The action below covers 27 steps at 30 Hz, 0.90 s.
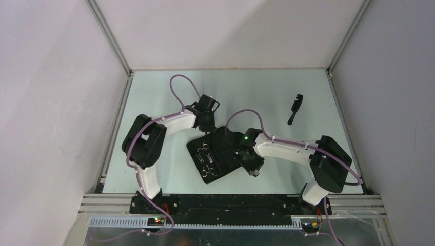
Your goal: Sort the hair-cutting tools
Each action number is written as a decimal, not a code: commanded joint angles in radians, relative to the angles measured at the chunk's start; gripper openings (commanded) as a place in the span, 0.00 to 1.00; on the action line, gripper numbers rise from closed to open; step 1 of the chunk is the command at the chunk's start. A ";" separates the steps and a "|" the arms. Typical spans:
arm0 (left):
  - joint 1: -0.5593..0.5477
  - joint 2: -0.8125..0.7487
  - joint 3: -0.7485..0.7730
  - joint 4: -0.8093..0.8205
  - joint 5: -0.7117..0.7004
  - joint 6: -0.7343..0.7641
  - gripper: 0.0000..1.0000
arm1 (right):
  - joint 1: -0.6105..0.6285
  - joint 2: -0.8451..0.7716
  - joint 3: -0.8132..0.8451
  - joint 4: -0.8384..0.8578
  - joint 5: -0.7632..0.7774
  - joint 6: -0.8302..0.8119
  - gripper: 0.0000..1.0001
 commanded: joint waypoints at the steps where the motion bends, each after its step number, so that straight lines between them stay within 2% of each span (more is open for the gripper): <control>1: 0.006 0.028 0.019 0.024 0.029 0.011 0.22 | -0.004 0.045 0.064 -0.024 0.050 -0.027 0.00; 8: 0.005 0.042 -0.022 0.054 0.078 -0.006 0.19 | -0.017 0.100 0.102 -0.014 0.064 -0.036 0.00; 27: 0.005 0.045 -0.053 0.084 0.117 -0.025 0.15 | -0.137 0.196 0.198 0.168 -0.065 -0.088 0.00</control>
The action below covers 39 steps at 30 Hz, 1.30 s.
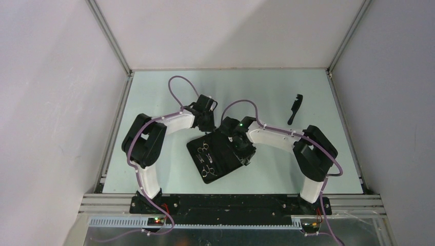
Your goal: Sort the hair-cutting tools
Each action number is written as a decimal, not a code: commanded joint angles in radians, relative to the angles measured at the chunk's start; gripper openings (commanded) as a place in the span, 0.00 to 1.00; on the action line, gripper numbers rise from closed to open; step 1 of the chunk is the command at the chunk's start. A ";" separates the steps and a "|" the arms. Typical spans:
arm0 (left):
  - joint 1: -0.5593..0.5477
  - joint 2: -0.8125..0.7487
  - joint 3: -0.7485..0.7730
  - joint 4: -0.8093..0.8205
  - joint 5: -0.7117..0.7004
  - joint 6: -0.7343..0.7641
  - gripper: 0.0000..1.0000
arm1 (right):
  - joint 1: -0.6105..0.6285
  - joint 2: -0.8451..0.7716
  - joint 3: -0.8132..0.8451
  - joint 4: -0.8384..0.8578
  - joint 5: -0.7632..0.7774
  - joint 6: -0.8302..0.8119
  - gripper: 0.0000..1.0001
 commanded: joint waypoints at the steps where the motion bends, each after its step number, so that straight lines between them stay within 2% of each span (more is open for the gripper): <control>1: -0.012 0.029 -0.035 0.023 0.059 -0.023 0.14 | -0.022 0.031 0.062 0.078 -0.036 -0.016 0.00; 24: -0.012 0.022 -0.043 0.032 0.074 -0.031 0.12 | -0.039 0.134 0.104 0.125 -0.023 0.025 0.01; 26: -0.012 0.020 -0.043 0.033 0.074 -0.031 0.12 | -0.040 0.134 0.101 0.121 -0.021 0.031 0.06; 28: -0.012 0.019 -0.043 0.033 0.072 -0.030 0.13 | -0.039 0.128 0.098 0.119 -0.021 0.035 0.18; 29: -0.012 0.017 -0.043 0.033 0.072 -0.030 0.14 | -0.039 0.126 0.097 0.116 -0.022 0.036 0.28; 31: -0.012 0.014 -0.042 0.032 0.071 -0.031 0.16 | -0.037 0.109 0.097 0.112 -0.028 0.037 0.40; 34: -0.011 0.009 -0.038 0.027 0.066 -0.030 0.21 | -0.037 0.056 0.097 0.103 -0.033 0.040 0.51; 39: -0.007 -0.010 -0.014 0.007 0.052 -0.018 0.31 | -0.062 -0.063 0.102 0.085 -0.043 0.041 0.60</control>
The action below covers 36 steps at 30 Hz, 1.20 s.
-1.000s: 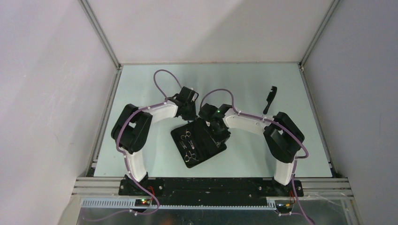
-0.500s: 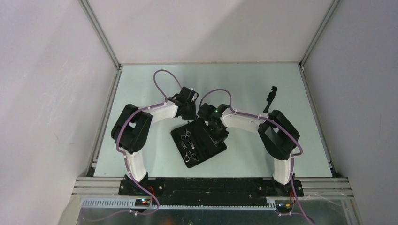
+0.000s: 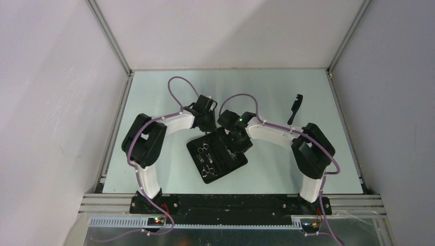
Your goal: Sort the hair-cutting tools
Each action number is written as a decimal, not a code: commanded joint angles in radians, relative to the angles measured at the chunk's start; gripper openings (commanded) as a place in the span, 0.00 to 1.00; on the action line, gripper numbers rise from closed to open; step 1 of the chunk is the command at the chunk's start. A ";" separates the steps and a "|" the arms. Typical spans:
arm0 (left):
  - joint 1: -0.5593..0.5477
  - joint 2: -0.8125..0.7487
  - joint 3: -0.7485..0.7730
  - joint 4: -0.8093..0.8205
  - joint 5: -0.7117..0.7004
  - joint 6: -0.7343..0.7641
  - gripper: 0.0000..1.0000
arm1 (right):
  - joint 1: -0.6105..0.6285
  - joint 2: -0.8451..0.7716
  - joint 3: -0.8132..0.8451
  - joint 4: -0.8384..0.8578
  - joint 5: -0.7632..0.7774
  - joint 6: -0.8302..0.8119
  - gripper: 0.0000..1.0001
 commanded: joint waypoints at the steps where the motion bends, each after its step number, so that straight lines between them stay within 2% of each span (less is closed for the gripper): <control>1: -0.008 -0.018 0.003 -0.031 0.035 -0.007 0.32 | -0.028 -0.154 0.033 -0.028 0.003 0.007 0.62; 9: 0.024 -0.169 0.045 -0.104 -0.009 0.024 0.56 | -0.214 -0.286 0.033 -0.032 0.040 -0.034 0.74; 14: 0.064 -0.354 0.025 -0.159 -0.074 0.055 0.77 | -0.414 -0.282 0.031 0.011 0.033 -0.070 0.75; 17: 0.090 -0.465 -0.001 -0.202 -0.122 0.111 0.84 | -0.532 -0.254 0.030 0.042 0.029 -0.082 0.75; 21: 0.131 -0.649 -0.036 -0.278 -0.176 0.113 0.94 | -0.655 -0.203 0.030 0.098 0.004 -0.090 0.74; 26: 0.186 -0.885 -0.072 -0.331 -0.268 0.194 0.99 | -0.766 -0.122 0.031 0.184 -0.005 -0.094 0.71; 30: 0.193 -1.032 -0.134 -0.326 -0.423 0.307 1.00 | -0.829 -0.074 0.040 0.242 0.022 -0.091 0.68; 32: 0.193 -1.095 -0.200 -0.287 -0.530 0.359 1.00 | -0.854 -0.047 0.051 0.268 0.033 -0.087 0.67; 36: 0.193 -1.215 -0.386 -0.165 -0.615 0.392 1.00 | -0.866 0.025 0.089 0.295 0.075 -0.086 0.64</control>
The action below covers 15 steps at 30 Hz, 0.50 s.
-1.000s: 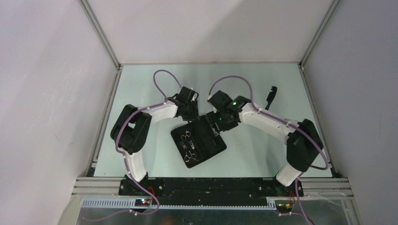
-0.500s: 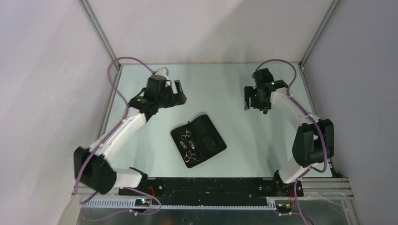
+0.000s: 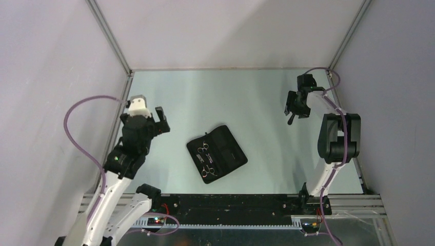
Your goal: Sort the hair-cutting tools
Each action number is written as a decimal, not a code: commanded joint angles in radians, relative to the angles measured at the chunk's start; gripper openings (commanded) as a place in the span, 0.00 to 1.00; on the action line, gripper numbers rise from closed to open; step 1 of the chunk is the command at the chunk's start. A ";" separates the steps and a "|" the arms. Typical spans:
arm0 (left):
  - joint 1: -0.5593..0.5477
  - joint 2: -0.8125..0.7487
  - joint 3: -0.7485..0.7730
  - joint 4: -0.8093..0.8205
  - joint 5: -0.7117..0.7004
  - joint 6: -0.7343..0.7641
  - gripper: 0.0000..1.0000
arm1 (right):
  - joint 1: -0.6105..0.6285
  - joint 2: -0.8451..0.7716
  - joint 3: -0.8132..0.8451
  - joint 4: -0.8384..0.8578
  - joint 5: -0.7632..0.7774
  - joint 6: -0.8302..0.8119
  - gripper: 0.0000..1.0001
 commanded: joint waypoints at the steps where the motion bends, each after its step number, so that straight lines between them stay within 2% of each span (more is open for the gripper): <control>1: 0.007 -0.099 -0.151 0.113 -0.167 0.090 1.00 | -0.010 0.073 0.079 0.079 0.059 -0.002 0.63; 6: 0.008 -0.143 -0.237 0.179 -0.218 0.098 1.00 | -0.046 0.185 0.183 0.061 0.086 -0.006 0.61; 15: 0.008 -0.114 -0.235 0.189 -0.206 0.107 1.00 | -0.068 0.330 0.330 0.005 0.055 -0.028 0.55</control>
